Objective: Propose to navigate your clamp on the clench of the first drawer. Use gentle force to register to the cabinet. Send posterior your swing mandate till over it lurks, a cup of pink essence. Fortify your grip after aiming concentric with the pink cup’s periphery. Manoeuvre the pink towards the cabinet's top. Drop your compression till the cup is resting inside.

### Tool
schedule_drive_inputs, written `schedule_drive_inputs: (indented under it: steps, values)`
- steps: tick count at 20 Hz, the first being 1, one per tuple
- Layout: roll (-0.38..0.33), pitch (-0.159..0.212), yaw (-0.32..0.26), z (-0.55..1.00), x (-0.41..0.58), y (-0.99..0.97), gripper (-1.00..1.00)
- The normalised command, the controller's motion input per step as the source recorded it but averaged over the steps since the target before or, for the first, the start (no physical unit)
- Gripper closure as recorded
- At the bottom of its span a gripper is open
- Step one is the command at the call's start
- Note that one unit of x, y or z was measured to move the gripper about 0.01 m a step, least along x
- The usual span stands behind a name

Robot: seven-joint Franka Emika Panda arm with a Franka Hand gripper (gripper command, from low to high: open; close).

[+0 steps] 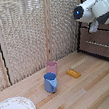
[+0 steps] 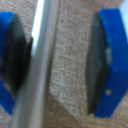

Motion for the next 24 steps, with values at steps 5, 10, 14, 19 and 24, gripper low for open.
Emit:
schedule_drive_inputs:
  steps: [5, 10, 14, 19, 24]
  values:
    - [0.047, 0.097, 0.123, -0.02, -0.334, 0.26, 1.0]
    - [0.212, 0.123, -0.02, 0.11, -0.1, 0.49, 1.0]
    - [0.32, 0.148, -0.088, 0.07, 0.024, 0.4, 1.0]
    - [0.153, 0.122, -0.101, 0.01, 0.161, 0.66, 1.0]
    - [0.042, -0.035, -0.09, 0.0, 0.002, 0.83, 1.0]
